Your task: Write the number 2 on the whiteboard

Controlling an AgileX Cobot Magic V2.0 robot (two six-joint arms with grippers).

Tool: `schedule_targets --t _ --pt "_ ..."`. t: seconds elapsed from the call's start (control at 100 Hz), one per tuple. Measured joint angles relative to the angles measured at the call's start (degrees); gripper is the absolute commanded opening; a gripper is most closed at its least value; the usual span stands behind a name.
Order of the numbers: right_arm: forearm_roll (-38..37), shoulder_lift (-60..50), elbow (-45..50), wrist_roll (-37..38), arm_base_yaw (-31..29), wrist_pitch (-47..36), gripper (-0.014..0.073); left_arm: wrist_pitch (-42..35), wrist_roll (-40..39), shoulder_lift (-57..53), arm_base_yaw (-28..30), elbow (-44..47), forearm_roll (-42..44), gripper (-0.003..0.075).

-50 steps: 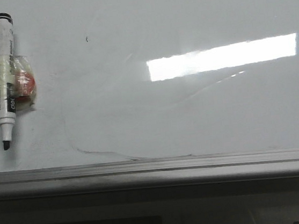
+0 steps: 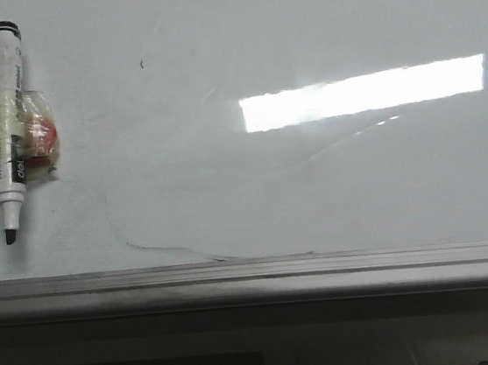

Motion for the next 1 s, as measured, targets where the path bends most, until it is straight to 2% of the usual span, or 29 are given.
schedule_targets --t 0.39,0.52,0.69,1.0 --pt "0.0 0.0 0.0 0.0 0.0 0.0 -0.006 -0.47 0.0 0.0 0.0 0.0 3.53 -0.0019" --pt "0.0 0.0 0.0 0.0 0.0 -0.47 -0.006 -4.88 0.0 0.0 0.0 0.0 4.41 -0.0019" --pt "0.09 0.0 0.0 0.0 0.0 -6.35 -0.006 -11.13 0.0 0.0 0.0 0.0 4.53 -0.0019" --pt "-4.44 0.0 0.0 0.0 0.0 -16.94 -0.006 -12.97 0.0 0.0 0.0 0.0 4.9 -0.0019"
